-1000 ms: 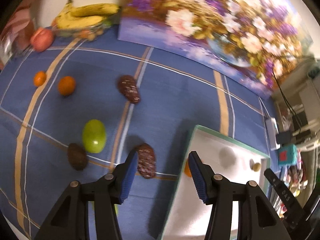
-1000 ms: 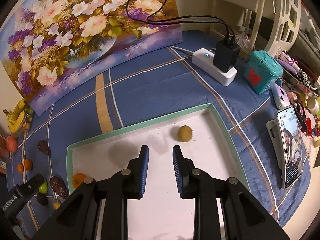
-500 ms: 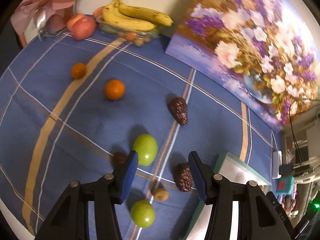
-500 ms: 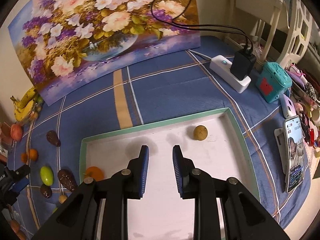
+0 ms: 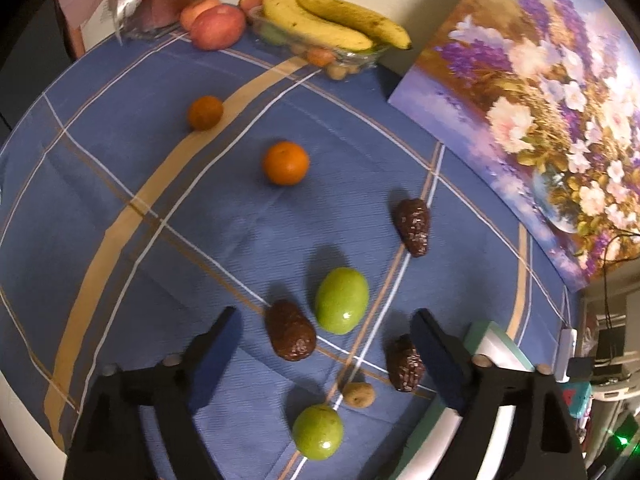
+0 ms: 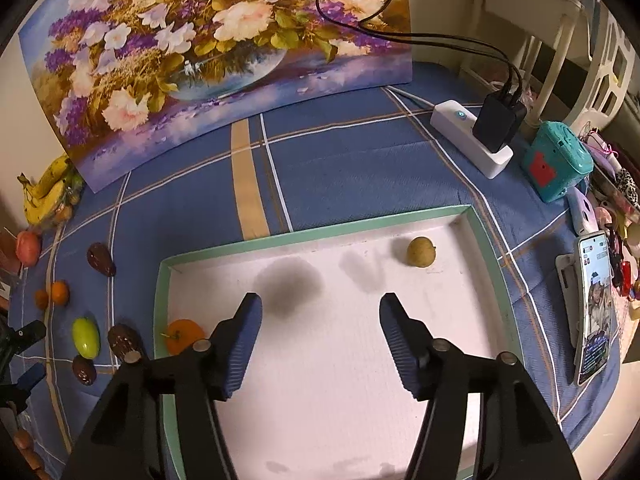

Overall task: Organize fruits
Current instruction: 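Move both open tools back toward the fruits on the tablecloth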

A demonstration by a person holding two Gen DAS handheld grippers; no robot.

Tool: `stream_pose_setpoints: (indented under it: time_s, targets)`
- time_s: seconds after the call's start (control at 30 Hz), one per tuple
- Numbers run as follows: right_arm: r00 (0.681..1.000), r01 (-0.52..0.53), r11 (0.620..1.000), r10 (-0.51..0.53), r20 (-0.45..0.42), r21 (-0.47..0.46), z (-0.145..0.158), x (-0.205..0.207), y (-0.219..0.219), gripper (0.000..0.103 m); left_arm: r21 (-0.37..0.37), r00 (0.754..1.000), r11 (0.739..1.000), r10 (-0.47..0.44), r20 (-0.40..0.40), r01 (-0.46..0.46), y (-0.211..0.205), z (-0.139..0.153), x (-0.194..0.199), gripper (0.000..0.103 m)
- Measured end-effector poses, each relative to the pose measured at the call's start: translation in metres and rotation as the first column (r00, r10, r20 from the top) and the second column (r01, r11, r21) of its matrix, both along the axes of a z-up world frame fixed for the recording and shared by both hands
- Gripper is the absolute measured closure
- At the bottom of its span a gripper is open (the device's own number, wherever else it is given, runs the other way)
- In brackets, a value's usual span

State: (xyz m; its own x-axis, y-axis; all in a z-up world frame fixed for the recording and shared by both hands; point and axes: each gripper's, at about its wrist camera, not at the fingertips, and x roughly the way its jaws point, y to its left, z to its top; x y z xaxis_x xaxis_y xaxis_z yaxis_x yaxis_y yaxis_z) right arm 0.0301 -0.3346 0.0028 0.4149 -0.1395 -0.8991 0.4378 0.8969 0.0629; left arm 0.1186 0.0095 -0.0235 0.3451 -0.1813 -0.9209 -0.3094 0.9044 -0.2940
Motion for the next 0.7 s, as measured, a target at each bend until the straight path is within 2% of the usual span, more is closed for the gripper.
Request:
stream_pose_setpoints:
  time_s: [0.07, 0.17, 0.27, 0.53, 0.6, 0.7]
  targets:
    - [1.000, -0.002, 1.000, 0.002, -0.004, -0.002, -0.001, 0.001, 0.001, 0.024, 0.009, 1.000, 1.000, 0.023, -0.004, -0.023, 0.004, -0.003, -0.001, 0.000]
    - [1.000, -0.009, 1.000, 0.009, 0.008, 0.010, -0.002, 0.002, 0.003, 0.023, 0.020, 0.999, 0.998, 0.053, -0.012, -0.053, 0.011, -0.006, -0.002, 0.000]
    - [1.000, -0.019, 1.000, 0.019, 0.022, 0.009, -0.001, 0.003, 0.006, 0.014, 0.016, 0.997, 0.997, 0.077, 0.002, -0.077, 0.019, -0.008, -0.003, 0.000]
    - [0.992, -0.019, 1.000, 0.022, 0.125, -0.020, 0.010, 0.002, 0.016, 0.013, 0.054, 0.988, 0.995, 0.071, 0.136, -0.079, 0.028, 0.007, 0.000, 0.000]
    - [0.990, -0.023, 0.999, 0.026, 0.140, -0.025, 0.013, 0.004, 0.019, 0.013, 0.013, 0.985, 0.997, 0.074, 0.153, -0.077, 0.032, 0.008, 0.001, 0.000]
    - [0.990, -0.032, 0.999, 0.036, 0.136, -0.034, 0.012, 0.006, 0.024, 0.013, -0.090, 0.983, 0.994, 0.075, 0.170, -0.060, 0.038, 0.007, 0.003, 0.000]
